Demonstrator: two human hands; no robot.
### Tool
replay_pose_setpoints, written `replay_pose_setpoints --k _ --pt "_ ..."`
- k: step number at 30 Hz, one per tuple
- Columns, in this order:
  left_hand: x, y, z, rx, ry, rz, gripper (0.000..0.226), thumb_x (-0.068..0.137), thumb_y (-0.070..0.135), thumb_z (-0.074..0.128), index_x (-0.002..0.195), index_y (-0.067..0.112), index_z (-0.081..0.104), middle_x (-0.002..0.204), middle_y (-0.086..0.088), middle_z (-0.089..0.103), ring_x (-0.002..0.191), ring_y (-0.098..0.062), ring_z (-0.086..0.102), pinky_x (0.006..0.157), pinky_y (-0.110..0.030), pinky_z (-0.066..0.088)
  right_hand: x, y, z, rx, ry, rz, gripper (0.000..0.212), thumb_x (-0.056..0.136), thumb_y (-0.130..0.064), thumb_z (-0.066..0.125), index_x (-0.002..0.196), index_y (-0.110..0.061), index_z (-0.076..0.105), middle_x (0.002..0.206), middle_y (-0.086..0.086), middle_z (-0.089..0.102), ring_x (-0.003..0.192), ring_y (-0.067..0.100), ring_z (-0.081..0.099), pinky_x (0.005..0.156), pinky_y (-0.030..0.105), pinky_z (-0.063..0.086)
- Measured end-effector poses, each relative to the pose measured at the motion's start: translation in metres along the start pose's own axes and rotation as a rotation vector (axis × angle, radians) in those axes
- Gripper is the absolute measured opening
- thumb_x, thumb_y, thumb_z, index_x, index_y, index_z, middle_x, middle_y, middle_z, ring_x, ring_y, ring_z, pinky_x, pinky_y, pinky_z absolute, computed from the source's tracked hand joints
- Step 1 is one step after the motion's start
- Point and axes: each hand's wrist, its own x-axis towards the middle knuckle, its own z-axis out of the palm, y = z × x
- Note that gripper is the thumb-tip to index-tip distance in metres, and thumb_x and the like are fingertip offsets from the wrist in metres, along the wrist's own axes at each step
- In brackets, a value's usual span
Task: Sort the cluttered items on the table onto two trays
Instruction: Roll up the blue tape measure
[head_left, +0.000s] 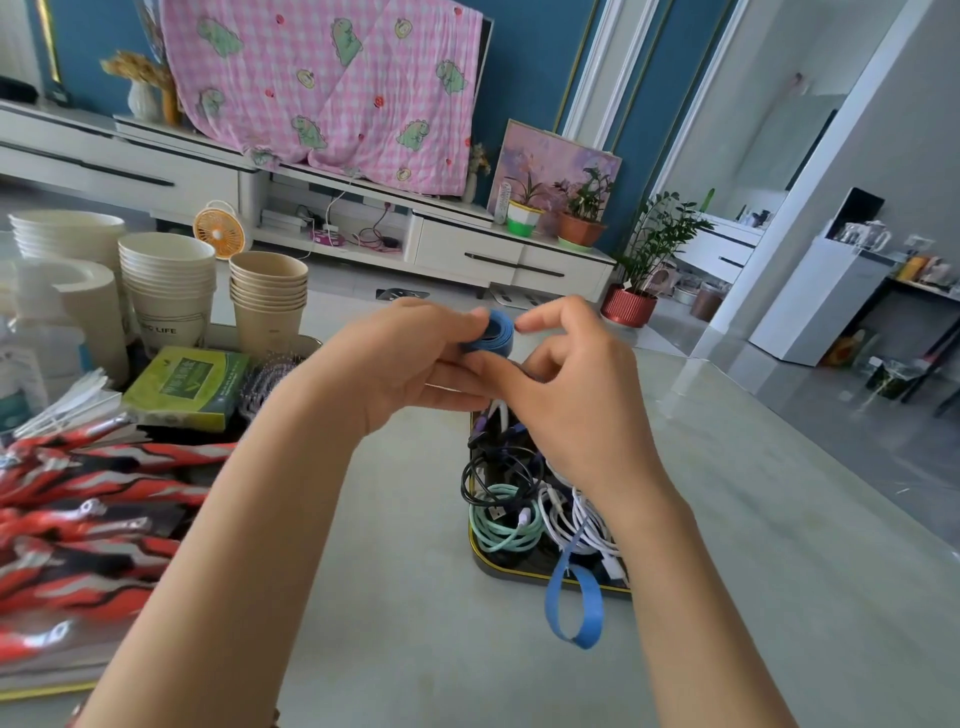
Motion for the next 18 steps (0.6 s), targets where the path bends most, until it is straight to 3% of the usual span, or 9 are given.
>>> replay_pose_setpoints --k 4,10,14,18 --pt "-0.008 0.003 -0.013 0.113 -0.123 -0.009 0.021 0.094 0.02 0.046 0.098 0.006 0.062 0.078 -0.012 0.072 0.067 -0.02 0.07 0.071 -0.029 0.057 -0.001 0.0 -0.007 0.116 -0.273 0.043 0.053 0.08 -0.032 0.071 0.128 -0.022 0.05 0.05 -0.005 0.055 0.048 0.001 0.049 0.053 0.012 0.037" --pt "-0.012 0.004 -0.02 0.233 -0.266 -0.029 0.04 0.073 0.03 0.053 0.103 0.005 0.062 0.086 -0.014 0.072 0.078 -0.024 0.071 0.075 -0.029 0.056 -0.004 -0.005 -0.016 0.121 -0.427 0.005 0.032 0.082 -0.028 0.069 0.113 -0.029 0.06 0.049 -0.003 0.058 0.042 0.001 0.047 0.046 0.01 0.033" --pt "-0.011 0.002 -0.016 0.137 -0.2 -0.002 0.036 0.079 0.031 0.055 0.102 0.005 0.064 0.085 -0.012 0.073 0.074 -0.021 0.071 0.075 -0.031 0.058 -0.003 -0.003 -0.01 0.059 -0.254 0.007 0.028 0.074 -0.04 0.074 0.094 -0.025 0.061 0.044 -0.007 0.051 0.041 0.005 0.043 0.046 0.018 0.032" --pt "-0.005 0.0 0.001 0.047 -0.071 0.054 0.028 0.092 0.028 0.053 0.102 0.005 0.065 0.091 -0.015 0.071 0.068 -0.017 0.066 0.069 -0.03 0.059 -0.003 -0.003 -0.002 -0.13 0.003 0.018 0.04 0.074 -0.052 0.07 0.081 -0.019 0.049 0.051 -0.006 0.052 0.048 0.012 0.047 0.048 0.028 0.033"
